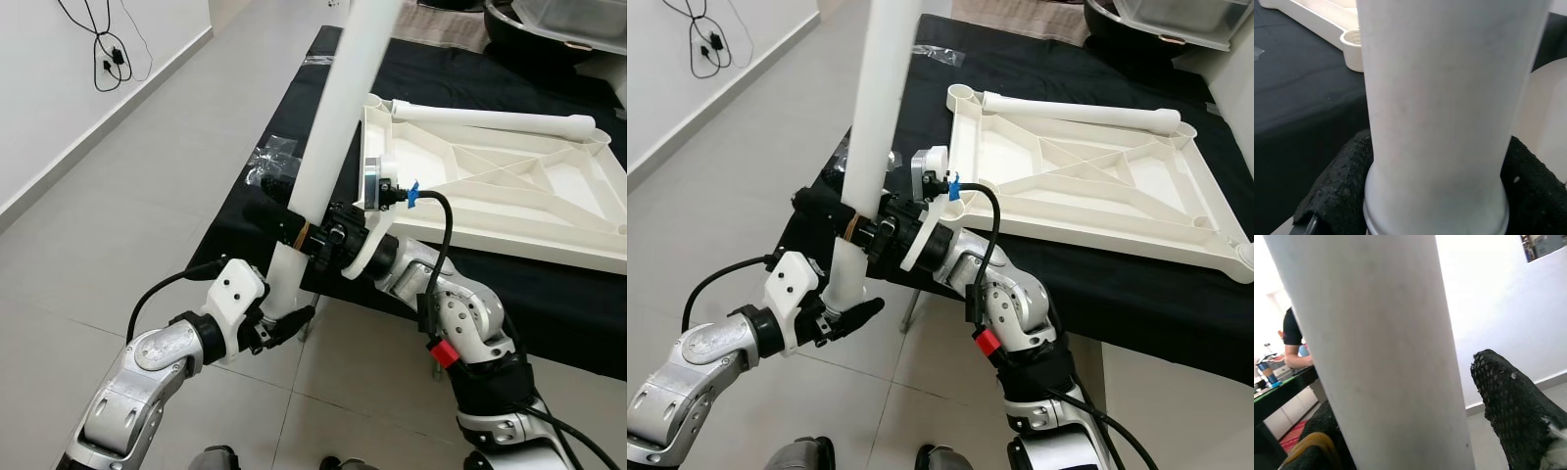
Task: Building children table
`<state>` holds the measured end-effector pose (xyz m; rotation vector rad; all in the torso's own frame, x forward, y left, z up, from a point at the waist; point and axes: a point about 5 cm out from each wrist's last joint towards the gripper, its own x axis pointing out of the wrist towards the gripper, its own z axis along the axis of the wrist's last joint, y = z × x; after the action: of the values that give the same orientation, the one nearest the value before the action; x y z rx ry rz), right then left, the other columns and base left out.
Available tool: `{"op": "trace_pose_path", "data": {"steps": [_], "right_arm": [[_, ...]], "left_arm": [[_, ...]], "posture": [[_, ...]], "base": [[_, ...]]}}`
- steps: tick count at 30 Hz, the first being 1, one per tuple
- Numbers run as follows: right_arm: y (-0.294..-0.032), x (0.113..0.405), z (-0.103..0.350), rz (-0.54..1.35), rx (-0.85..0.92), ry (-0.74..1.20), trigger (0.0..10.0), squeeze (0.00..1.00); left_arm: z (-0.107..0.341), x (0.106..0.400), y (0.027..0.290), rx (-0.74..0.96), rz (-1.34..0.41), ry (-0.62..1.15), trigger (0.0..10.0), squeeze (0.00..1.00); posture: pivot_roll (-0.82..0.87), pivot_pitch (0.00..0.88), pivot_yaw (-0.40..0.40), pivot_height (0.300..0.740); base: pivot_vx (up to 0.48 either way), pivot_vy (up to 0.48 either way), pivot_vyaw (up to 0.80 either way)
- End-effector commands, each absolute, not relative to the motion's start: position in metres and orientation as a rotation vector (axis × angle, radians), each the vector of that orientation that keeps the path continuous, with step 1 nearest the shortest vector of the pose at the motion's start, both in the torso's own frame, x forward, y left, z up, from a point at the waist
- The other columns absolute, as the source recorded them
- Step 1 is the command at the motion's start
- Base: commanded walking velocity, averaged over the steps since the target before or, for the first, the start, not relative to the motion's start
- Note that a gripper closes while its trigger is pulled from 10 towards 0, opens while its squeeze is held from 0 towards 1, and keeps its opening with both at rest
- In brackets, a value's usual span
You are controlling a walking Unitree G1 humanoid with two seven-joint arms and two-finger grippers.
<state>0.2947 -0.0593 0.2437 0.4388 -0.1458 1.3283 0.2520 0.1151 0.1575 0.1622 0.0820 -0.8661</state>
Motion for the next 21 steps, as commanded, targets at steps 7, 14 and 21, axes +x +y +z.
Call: {"op": "trace_pose_path", "data": {"steps": [7, 14, 21], "right_arm": [[-0.049, 0.287, 0.241, 1.399, 0.397, -0.14, 10.0, 0.0], [-0.053, 0.301, 0.234, 1.298, 0.307, -0.122, 10.0, 0.0], [-0.067, 0.313, 0.23, 1.204, 0.251, -0.145, 0.0, 0.0]], "left_arm": [[0.158, 0.242, 0.102, 0.125, -0.945, 0.083, 10.0, 0.0], [0.159, 0.239, 0.099, 0.11, -0.954, 0.094, 10.0, 0.0], [0.157, 0.236, 0.098, 0.106, -0.96, 0.104, 10.0, 0.0]], "posture": [[0.12, 0.157, -0.092, 0.74], [0.11, 0.159, -0.093, 0.74], [0.11, 0.155, -0.091, 0.74]], "base": [[0.0, 0.0, 0.0], [0.0, 0.0, 0.0], [0.0, 0.0, 0.0]]}}
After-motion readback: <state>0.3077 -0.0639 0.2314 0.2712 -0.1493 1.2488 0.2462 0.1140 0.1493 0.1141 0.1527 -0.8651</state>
